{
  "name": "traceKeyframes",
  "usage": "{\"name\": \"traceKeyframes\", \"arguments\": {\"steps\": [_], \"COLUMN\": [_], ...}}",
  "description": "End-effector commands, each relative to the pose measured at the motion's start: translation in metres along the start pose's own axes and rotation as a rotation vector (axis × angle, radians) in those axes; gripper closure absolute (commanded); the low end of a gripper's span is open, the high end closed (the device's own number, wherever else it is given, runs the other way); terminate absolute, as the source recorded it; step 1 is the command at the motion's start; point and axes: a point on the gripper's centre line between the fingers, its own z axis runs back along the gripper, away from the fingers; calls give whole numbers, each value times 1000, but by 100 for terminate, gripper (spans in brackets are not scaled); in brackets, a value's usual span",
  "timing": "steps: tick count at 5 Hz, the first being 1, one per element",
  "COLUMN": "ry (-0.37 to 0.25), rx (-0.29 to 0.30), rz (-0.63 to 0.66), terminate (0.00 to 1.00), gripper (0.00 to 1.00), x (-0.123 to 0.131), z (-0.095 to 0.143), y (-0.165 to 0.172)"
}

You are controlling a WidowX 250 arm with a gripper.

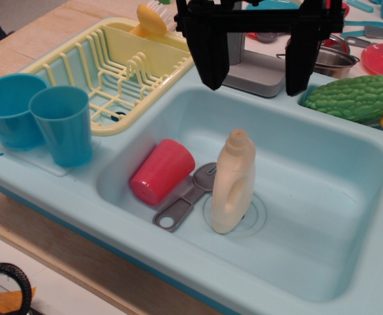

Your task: Put detergent from sink into drying rack

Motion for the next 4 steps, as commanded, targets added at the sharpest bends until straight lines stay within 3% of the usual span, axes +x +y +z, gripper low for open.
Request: {"name": "traceKeyframes", "arguments": {"steps": [1, 2, 4], "ry": [0, -30, -15], "rx": [0, 43, 13], "rz": [0, 11, 50], "terminate": [0, 0, 0], "gripper": [0, 0, 0], "x": [0, 6, 7], "z": [0, -8, -33], "y": [0, 8, 18]}}
